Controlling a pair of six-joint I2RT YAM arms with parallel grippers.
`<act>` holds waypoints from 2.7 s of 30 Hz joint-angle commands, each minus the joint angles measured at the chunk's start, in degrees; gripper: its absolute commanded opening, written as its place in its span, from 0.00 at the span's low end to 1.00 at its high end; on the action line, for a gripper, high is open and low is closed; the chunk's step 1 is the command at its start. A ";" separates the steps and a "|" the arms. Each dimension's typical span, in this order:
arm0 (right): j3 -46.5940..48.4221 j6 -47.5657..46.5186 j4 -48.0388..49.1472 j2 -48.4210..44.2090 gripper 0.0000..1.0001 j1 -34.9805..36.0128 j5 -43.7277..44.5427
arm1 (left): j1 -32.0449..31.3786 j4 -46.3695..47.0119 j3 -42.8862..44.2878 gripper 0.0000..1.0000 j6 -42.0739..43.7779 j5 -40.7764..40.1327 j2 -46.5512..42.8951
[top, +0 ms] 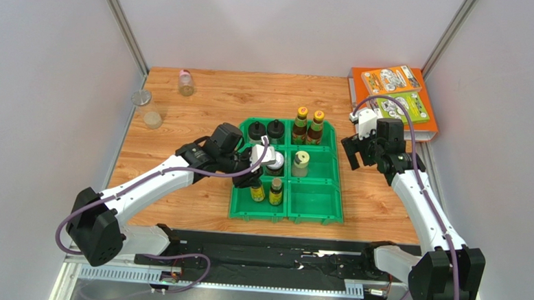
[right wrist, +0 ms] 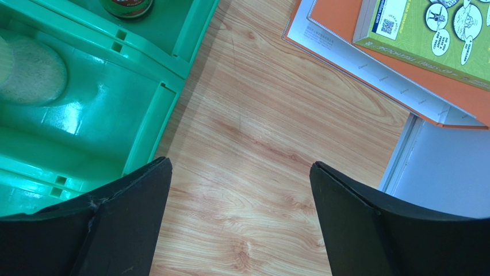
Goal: Organize the condiment bottles
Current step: Place the bottle in the storage box, then move the bottle to the center of the board.
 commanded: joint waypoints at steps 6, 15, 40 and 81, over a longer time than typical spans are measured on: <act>1.85 -0.97 1.55 -0.04 0.93 0.18 0.88 | -1.02 4.10 -0.73 0.51 3.28 2.56 -1.21; 1.85 -1.06 1.63 -0.13 0.93 0.18 0.97 | -1.02 0.41 0.93 0.70 6.09 4.94 -3.23; 1.59 -1.59 1.90 1.54 0.93 0.18 3.25 | 30.88 3.40 45.91 0.99 -17.10 -17.47 32.43; 2.12 -1.59 1.20 1.19 0.93 1.15 5.36 | 45.92 -3.01 92.34 0.99 -31.44 -33.73 77.80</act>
